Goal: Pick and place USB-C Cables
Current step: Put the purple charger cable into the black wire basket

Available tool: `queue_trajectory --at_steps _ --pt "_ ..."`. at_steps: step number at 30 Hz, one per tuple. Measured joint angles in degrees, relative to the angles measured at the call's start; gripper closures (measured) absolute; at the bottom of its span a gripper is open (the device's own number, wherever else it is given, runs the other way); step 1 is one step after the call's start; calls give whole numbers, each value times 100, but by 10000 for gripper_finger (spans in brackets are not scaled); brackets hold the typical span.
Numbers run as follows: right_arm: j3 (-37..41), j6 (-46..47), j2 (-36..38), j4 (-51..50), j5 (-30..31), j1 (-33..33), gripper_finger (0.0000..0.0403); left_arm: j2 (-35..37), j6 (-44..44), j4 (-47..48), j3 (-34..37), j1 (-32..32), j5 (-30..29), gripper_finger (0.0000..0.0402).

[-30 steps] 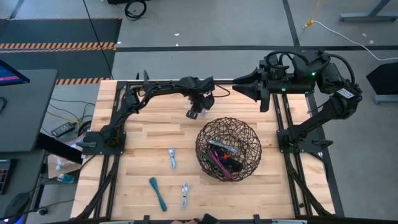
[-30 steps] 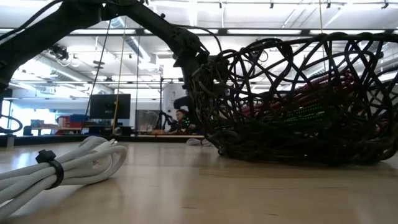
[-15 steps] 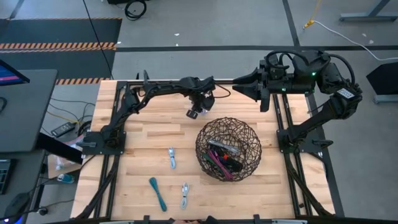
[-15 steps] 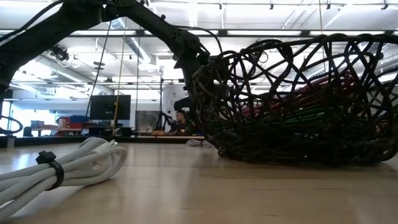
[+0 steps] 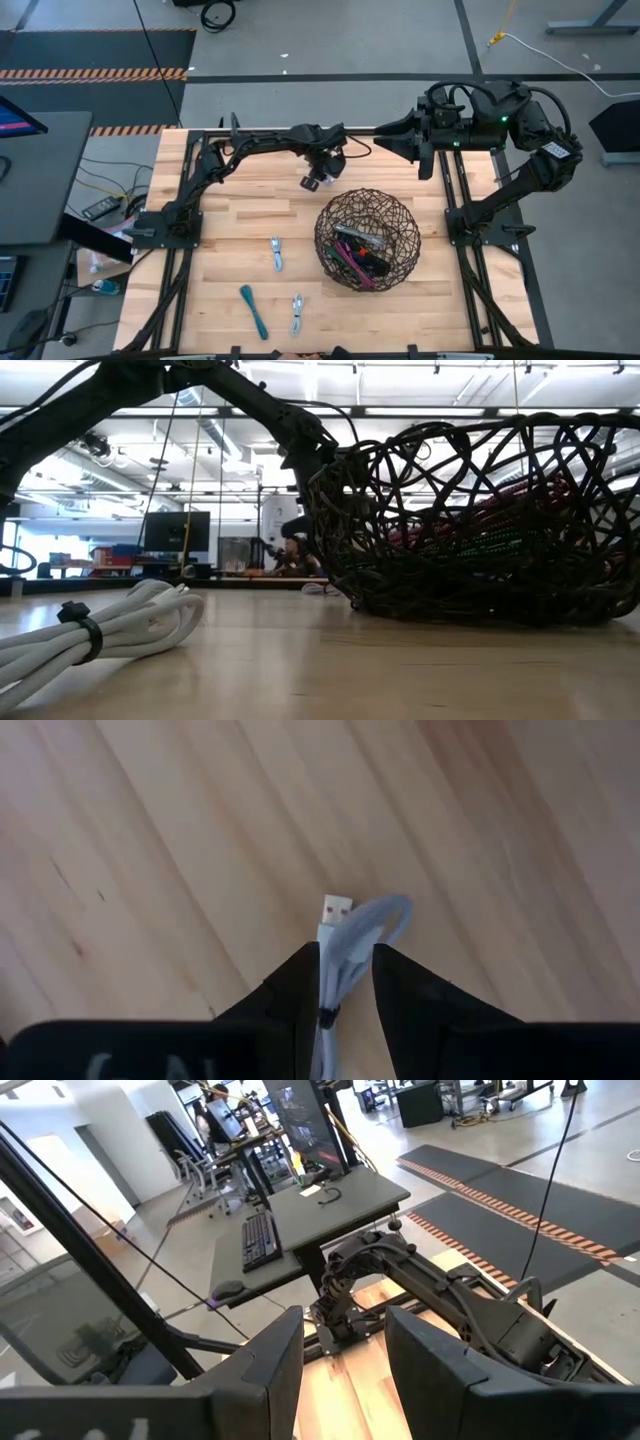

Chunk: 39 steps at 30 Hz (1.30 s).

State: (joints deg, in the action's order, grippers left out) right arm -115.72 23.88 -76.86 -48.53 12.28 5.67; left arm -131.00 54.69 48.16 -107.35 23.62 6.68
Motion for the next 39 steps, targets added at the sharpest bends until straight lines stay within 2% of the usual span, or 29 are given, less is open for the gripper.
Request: queue_trajectory --at_steps 12,16,21,28,32,39 --pt "0 -2 0 122 2 0 254 0 -3 66 0 0 42 304" --pt "0 -2 0 187 1 0 254 0 3 4 0 0 42 328" --pt "0 -2 0 260 2 0 254 0 3 -146 0 4 -118 389" --pt "0 -2 0 260 2 0 254 0 -87 -131 0 4 -147 397" --pt "0 -2 0 258 0 0 254 0 -432 -148 0 -7 -185 381" --pt "0 -2 0 258 -17 0 254 0 -709 -122 0 -97 -262 298"
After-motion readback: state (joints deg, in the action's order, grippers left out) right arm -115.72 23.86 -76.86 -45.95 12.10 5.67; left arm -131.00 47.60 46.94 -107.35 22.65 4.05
